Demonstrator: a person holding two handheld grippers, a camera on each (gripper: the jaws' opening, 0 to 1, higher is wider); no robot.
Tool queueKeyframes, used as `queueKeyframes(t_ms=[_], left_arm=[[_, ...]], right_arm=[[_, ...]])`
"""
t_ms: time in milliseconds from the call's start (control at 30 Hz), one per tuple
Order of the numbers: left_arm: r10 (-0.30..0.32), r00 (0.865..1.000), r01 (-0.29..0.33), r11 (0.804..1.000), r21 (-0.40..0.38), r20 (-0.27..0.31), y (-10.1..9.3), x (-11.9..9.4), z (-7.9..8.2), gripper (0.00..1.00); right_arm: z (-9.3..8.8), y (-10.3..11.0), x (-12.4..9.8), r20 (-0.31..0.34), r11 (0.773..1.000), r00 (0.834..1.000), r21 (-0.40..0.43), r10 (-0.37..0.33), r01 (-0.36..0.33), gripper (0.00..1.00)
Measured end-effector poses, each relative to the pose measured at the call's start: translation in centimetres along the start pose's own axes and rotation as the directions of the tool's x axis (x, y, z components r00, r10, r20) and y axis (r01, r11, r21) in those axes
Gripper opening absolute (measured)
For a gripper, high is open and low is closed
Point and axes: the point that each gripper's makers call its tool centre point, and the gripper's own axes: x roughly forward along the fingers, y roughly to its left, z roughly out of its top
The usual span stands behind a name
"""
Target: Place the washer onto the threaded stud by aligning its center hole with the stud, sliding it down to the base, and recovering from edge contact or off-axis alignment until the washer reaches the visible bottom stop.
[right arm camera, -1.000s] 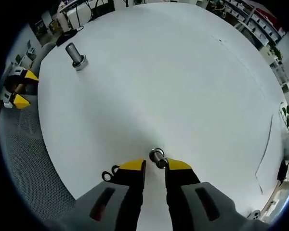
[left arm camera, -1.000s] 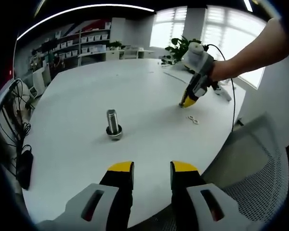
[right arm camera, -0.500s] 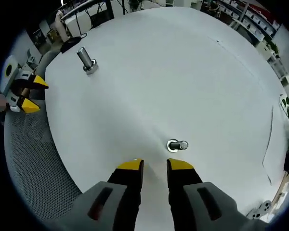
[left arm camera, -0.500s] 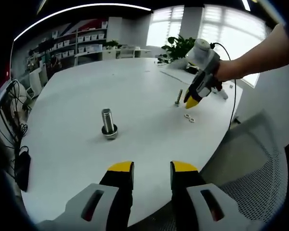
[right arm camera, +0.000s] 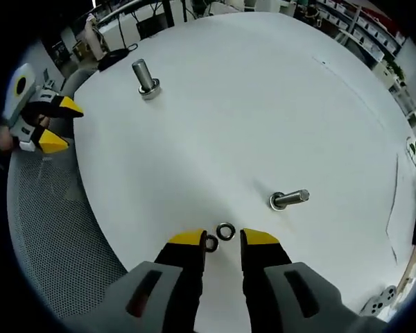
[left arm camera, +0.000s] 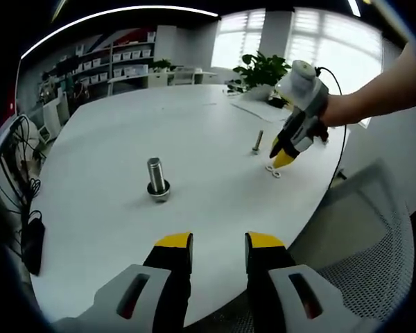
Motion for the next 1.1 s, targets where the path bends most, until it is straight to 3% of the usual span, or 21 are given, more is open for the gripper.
queueKeyframes(t_ms=[400,633,700,833,967,1100], left_arm=[[-0.004,1.0,0.004,1.0,0.0,-0.003,0.0,0.1,-0.1,0.28],[-0.003,1.0,0.003,1.0,-0.004,-0.001,0.0,0.1,0.0,0.28],[-0.002,1.0,0.002,1.0,-0.002,-0.001,0.0,0.1,0.0,0.28],[-0.003,1.0,0.003,1.0,-0.007,-0.002,0.0,0.1,-0.1,0.28],[-0.003,1.0,0.003,1.0,-0.006,-0.003,0.0,0.1,-0.1,0.28],[-0.005,1.0,0.005,1.0,-0.004,-0.006,-0.1,0.2,-0.1,0.28]], right_arm=[[-1.7,0.8,0.7,-0.05,1.0,0.999,-0.007,0.005,-0.005,0.23],[-2.1,0.9,1.0,-0.05,0.999,0.999,0.036,0.014,-0.012,0.23],[-2.1,0.9,1.1,-0.049,1.0,0.999,0.002,0.003,-0.003,0.22],[-2.1,1.0,1.2,-0.048,1.0,0.999,0.02,0.007,-0.006,0.22],[-2.1,1.4,1.1,-0.046,0.999,0.999,-0.045,-0.003,0.001,0.21],[-2.0,1.2,1.2,-0.056,0.999,0.998,-0.04,0.004,-0.006,0.2]])
